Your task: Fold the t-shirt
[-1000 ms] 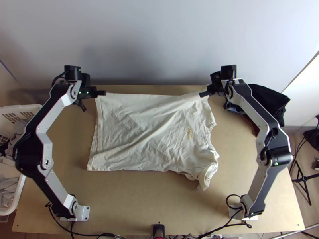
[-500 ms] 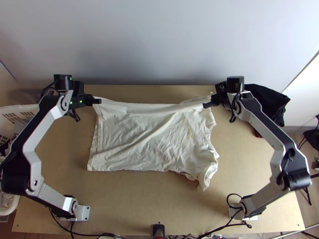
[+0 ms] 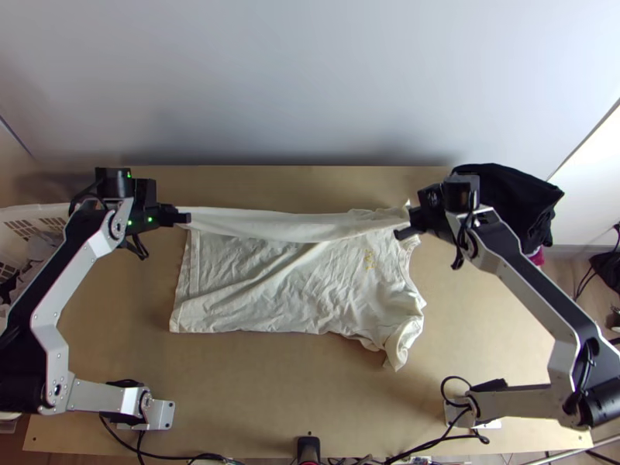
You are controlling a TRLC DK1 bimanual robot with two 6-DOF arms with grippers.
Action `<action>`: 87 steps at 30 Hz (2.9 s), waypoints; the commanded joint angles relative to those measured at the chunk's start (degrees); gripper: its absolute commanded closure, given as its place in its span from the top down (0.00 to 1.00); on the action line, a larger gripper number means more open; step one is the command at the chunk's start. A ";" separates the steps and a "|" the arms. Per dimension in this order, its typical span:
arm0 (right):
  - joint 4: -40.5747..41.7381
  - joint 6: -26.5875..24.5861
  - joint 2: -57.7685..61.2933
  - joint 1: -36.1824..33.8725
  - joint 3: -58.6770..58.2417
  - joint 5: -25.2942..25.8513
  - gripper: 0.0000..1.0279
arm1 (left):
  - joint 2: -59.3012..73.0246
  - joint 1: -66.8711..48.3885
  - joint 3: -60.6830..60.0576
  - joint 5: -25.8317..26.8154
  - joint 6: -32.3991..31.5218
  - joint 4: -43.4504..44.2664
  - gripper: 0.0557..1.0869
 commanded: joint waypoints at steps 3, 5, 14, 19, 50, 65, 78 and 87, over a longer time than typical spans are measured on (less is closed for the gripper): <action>-0.54 -0.04 -5.39 1.10 -7.27 -0.06 0.03 | -3.93 0.20 -5.99 0.63 0.79 0.21 0.03; -0.54 -0.04 -6.18 1.19 -8.15 -0.06 0.03 | -4.80 0.20 -6.96 0.72 0.79 0.21 0.03; -0.54 -0.13 -8.38 1.19 -11.84 -0.06 0.03 | -7.35 0.20 -11.53 1.07 1.32 0.30 0.03; -0.54 -0.22 -8.82 1.10 -13.95 0.03 0.03 | -7.88 0.20 -13.11 1.07 1.49 0.65 0.03; -4.14 -0.48 -18.05 3.39 -24.23 -0.06 0.03 | -11.40 3.28 -21.99 1.07 3.96 2.41 0.03; -2.73 0.48 -17.25 3.57 -26.61 0.03 0.93 | -9.81 2.57 -27.44 2.13 5.63 4.08 0.49; -13.55 0.31 -26.66 0.05 -19.40 -0.33 0.96 | -23.09 4.77 -23.22 6.52 15.56 -26.15 0.73; -20.66 0.48 -30.53 1.19 -18.08 -1.29 0.96 | -23.61 4.68 -26.38 4.77 18.55 -31.51 0.73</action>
